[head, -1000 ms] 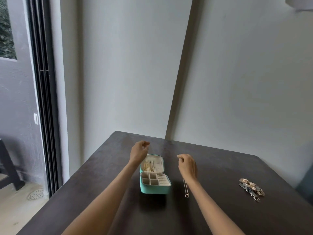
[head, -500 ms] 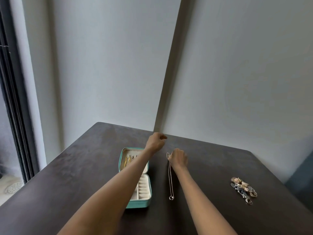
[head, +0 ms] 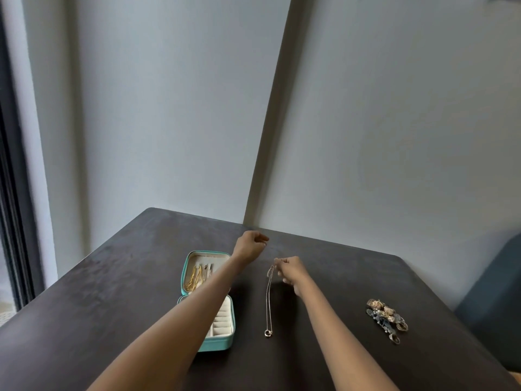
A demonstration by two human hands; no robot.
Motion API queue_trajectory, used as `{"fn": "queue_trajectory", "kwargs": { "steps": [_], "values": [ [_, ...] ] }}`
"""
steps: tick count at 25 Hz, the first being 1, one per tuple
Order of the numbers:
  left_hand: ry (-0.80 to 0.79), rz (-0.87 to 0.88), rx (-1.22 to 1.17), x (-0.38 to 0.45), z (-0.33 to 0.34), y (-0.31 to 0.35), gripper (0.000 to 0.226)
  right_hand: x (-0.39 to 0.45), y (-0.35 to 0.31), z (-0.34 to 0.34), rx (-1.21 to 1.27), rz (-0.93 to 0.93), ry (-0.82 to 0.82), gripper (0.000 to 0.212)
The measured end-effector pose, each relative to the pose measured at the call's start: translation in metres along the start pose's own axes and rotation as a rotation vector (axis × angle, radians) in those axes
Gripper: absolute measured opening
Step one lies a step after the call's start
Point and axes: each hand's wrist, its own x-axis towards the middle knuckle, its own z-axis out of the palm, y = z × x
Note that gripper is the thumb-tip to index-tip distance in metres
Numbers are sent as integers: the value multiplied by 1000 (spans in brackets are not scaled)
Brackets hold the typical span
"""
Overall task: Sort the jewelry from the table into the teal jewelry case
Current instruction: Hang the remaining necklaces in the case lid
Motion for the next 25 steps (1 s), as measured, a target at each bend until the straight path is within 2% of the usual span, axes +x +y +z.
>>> {"fn": "queue_trajectory", "kwargs": {
  "steps": [3,6,9,14,17,22,25],
  "values": [
    [-80,26,-31,-10,3,10,28,-19,-16,-11,40,-23,-46,28],
    [-229,17,22,-20,5,18,28,-36,-26,-18,51,-12,-97,20],
    [-332,54,77,-33,5,24,24,-54,-29,-23,22,-25,-93,25],
    [-204,182,146,-51,-8,40,12,-84,-39,-35,36,-33,-12,27],
    [-179,271,270,-62,-16,53,12,-93,-46,-41,93,-19,21,28],
    [-158,286,320,-68,-28,53,14,-103,-61,-53,462,-17,19,25],
    [-144,257,233,-72,-34,55,13,-108,-64,-54,665,-19,11,26]
  ]
}}
